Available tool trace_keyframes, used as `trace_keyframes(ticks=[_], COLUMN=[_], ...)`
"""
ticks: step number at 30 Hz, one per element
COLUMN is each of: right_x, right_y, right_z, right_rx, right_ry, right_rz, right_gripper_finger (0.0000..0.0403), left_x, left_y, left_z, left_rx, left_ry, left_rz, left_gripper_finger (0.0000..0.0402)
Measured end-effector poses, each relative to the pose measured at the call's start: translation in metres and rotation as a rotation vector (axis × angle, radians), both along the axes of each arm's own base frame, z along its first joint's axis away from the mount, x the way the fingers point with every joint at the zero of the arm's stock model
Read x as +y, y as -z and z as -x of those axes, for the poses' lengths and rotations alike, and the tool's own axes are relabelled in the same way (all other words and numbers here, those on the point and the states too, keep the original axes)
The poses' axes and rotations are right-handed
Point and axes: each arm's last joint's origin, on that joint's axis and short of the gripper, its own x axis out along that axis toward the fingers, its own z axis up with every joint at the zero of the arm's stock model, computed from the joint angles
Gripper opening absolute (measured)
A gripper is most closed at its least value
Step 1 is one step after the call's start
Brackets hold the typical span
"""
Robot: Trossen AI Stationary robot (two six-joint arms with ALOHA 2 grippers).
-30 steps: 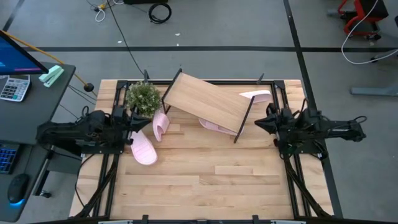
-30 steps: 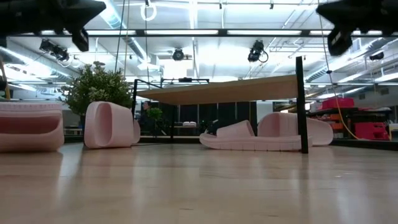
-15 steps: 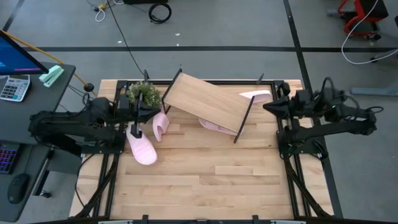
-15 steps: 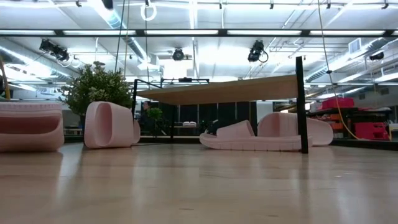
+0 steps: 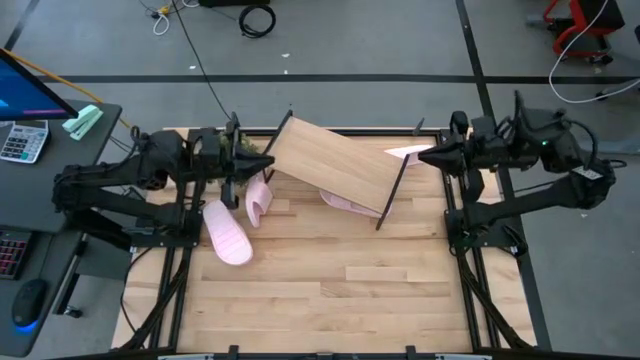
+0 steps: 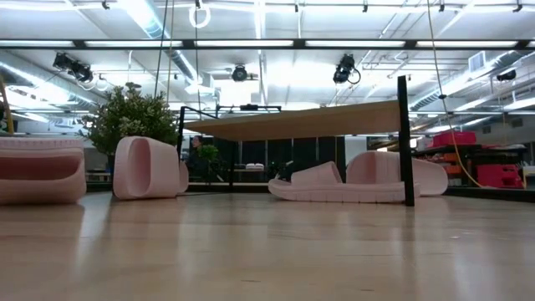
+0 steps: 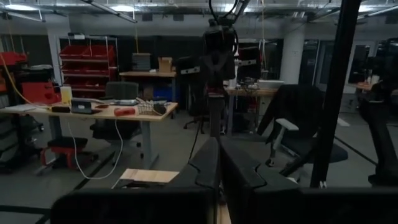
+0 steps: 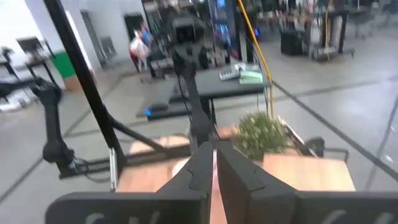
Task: Pick and place slides into the shelf
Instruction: Put the pink slide on the shelf
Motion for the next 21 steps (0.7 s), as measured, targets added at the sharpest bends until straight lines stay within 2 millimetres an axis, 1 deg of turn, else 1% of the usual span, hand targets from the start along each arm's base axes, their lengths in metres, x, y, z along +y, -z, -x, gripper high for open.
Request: trace_keyframes(ticks=[3,5,14,19,21], right_x=[-0.002,-0.002,-0.002,-0.002,-0.002], right_y=[-0.007,-0.011,-0.007,-0.006,-0.006], right_z=[0.0,0.002,0.003,-0.001,-0.002], right_rx=[0.04,0.051,0.097,0.112,0.116], right_ry=[0.014,0.018,0.014,0.003,-0.002], right_rz=[0.0,0.0,0.028,0.09,0.122], right_gripper_finger=[0.003,0.003,0.003,0.003,0.003], left_x=[0.0,0.0,0.0,0.0,0.0], left_y=[-0.008,-0.009,-0.004,-0.001,-0.001], left_z=[-0.004,-0.005,-0.007,-0.011,-0.013], left_rx=[0.015,0.021,0.034,0.051,0.048], left_ry=[0.0,0.0,0.002,0.005,0.01], left_rz=[0.003,0.004,0.014,0.045,0.088], left_gripper_finger=[0.0014,0.0015,0.0032,0.0034,0.0033])
